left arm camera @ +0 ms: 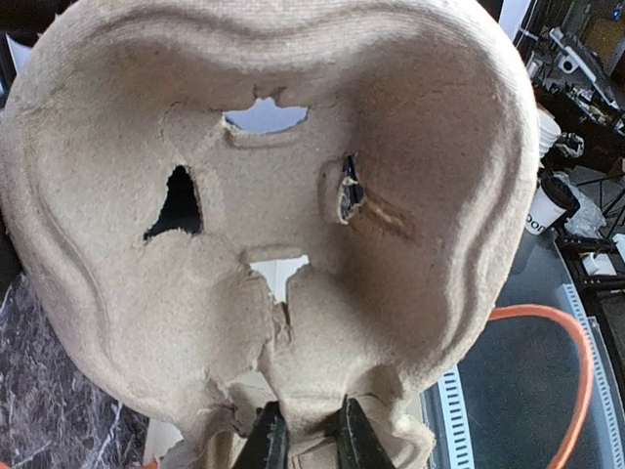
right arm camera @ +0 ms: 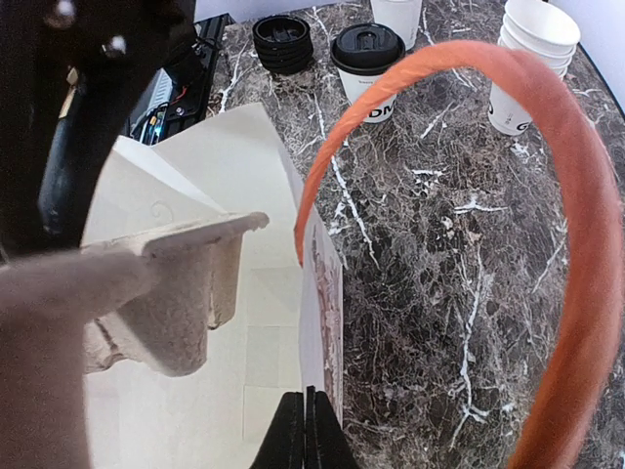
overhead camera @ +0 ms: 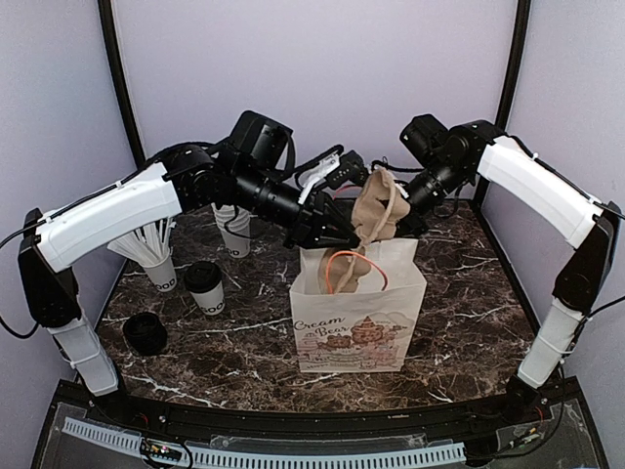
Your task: Pack the takeout coffee
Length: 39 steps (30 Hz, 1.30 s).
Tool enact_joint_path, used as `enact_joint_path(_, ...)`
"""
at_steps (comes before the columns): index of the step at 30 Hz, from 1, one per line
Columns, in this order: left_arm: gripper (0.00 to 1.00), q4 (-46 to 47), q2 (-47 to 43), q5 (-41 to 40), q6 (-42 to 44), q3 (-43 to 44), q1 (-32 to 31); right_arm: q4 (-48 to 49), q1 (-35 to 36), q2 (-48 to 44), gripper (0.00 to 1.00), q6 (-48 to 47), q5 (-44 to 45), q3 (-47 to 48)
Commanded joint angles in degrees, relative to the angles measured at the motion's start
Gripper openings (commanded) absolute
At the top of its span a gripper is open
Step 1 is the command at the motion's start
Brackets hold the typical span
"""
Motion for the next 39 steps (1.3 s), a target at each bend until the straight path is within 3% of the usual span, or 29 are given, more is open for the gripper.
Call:
enact_joint_path(1, 0.14, -10.51, 0.91, -4.82, 3.41, 1.72, -2.03, 1.58, 0.44, -0.02, 0.00, 0.75, -0.34, 1.07)
enact_joint_path(9, 0.13, -20.23, 4.62, -13.95, 3.34, 6.04, -4.10, 2.14, 0.46, -0.48, 0.00, 1.18, 0.35, 1.08)
enact_joint_path(18, 0.12, -27.60, 8.72, -21.24, 2.94, 10.35, -6.66, 2.84, -0.86, -2.05, 0.20, 1.86, 1.79, 0.72)
enact_joint_path(29, 0.12, -30.75, 10.56, -20.56, 2.76, 12.34, -8.78, 0.28, -3.25, -5.31, 0.64, 1.30, 4.27, -1.69)
enact_joint_path(35, 0.12, -31.98, 11.33, -21.39, 2.42, 11.83, -9.62, -3.96, -3.23, -6.00, 0.74, -0.88, 7.89, -3.79)
enact_joint_path(39, 0.12, -32.77, 12.12, -22.24, 1.80, 11.75, -9.95, -4.26, -3.24, -7.02, 0.76, -1.26, 9.69, -5.46)
